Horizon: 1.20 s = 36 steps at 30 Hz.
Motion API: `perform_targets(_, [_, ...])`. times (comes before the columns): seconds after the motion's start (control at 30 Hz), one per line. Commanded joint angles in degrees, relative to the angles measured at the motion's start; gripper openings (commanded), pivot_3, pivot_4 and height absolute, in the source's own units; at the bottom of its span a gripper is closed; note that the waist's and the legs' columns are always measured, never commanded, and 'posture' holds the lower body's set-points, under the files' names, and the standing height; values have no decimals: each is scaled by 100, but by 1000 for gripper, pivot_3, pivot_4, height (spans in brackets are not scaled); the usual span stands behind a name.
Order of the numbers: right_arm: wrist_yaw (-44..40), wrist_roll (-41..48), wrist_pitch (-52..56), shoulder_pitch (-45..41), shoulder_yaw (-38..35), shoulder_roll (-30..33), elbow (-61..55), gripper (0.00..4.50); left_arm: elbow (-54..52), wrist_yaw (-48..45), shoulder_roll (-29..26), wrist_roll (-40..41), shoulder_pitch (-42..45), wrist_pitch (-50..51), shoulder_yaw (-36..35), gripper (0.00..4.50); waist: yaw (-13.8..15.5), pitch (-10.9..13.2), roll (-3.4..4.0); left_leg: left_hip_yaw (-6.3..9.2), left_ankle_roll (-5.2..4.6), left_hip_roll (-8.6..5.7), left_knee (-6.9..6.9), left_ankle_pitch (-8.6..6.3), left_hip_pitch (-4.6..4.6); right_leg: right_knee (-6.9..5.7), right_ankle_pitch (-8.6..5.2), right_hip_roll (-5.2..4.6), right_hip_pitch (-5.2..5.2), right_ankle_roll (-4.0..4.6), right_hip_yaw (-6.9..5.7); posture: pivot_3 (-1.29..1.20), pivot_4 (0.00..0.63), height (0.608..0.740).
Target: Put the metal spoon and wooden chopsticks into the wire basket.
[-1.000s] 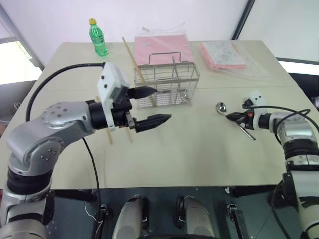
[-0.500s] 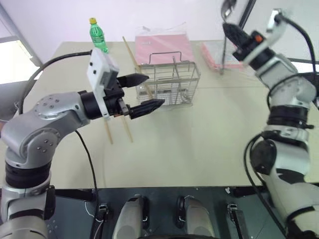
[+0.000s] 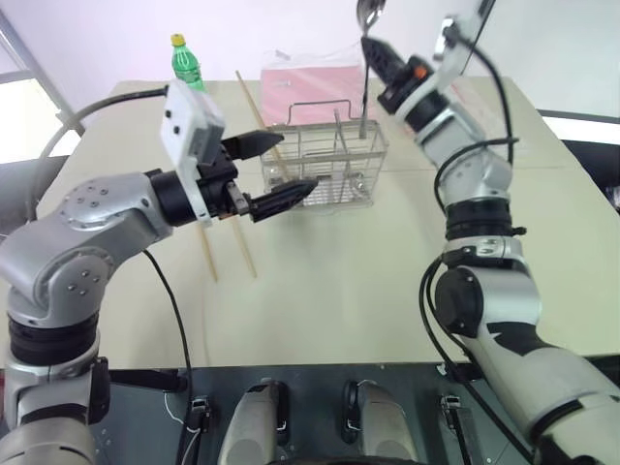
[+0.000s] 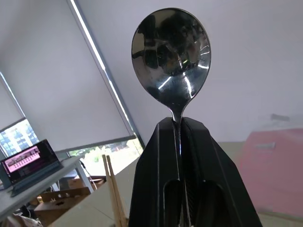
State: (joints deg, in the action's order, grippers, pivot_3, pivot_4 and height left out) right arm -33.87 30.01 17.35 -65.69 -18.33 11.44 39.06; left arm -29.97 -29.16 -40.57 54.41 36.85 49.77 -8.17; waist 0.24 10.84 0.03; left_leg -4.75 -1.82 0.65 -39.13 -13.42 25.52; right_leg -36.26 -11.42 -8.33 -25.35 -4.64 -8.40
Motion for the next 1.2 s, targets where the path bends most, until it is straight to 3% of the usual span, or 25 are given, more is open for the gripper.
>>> perform_targets(0.03, [51, -138, -593, 55, 53, -168, -71, 66, -209, 132, -64, 99, 57, 18, -232, 4500, -13, 0, 0, 0, 1, 0, 0, 1, 0, 0, 0, 1, 0, 0, 1, 0, 150, 692])
perform_targets(0.23, [156, -288, -980, 265, 91, -304, 82, 66, -254, 237, -83, 186, 65, 60, -294, 4500, -59, 1, 1, 1, 3, 3, 1, 1, 0, 0, 0, 6, -1, 0, 5, 0, 150, 692])
perform_targets(0.33, [181, -248, -959, 304, 53, -291, 113, 1058, -197, 233, -89, 179, 99, 38, -292, 4500, -90, 1, 1, 2, 3, 3, 2, 1, 0, 0, 0, 6, -2, 1, 5, 0, 150, 692])
perform_targets(0.53, [188, -239, -770, 442, 85, -74, -235, 4098, -55, 345, 6, 39, 127, -63, -322, 4500, -96, 1, 1, 0, 5, 9, 4, 2, -1, 1, 0, 12, -3, 1, 8, 0, 150, 692])
perform_targets(0.77, [-249, 370, 488, 700, -65, 785, -1475, 4098, 629, 2145, 489, -401, 303, 487, -732, 4500, -86, 1, 1, 2, -19, 7, 3, -12, 0, 3, 0, 12, -2, 1, 11, 0, 150, 692])
perform_targets(0.9, [-907, 1215, 1754, 818, -177, 1508, -2327, 4098, 990, 3584, 924, -258, 430, 1537, -1335, 4500, -85, 3, 1, 2, -19, 9, 5, -12, -1, 2, 0, 12, -2, 1, 12, 0, 150, 692])
perform_targets(1.0, [-1781, 1776, 2630, 1246, -11, 2250, -3209, 4098, 1637, 4923, 1464, -587, 605, 2532, -2105, 4500, -70, 2, -1, 5, -32, 9, 6, -19, -4, 2, -1, 13, 1, 0, 11, 0, 150, 692])
perform_targets(1.2, [-2931, 2144, 3326, 2540, 490, 3226, -4526, 4098, 2931, 5317, 1618, -1533, 823, 2378, -2294, 4500, -49, 12, -32, 4, -34, 10, 3, -23, -6, 5, -1, 12, 4, -1, 9, 0, 150, 692])
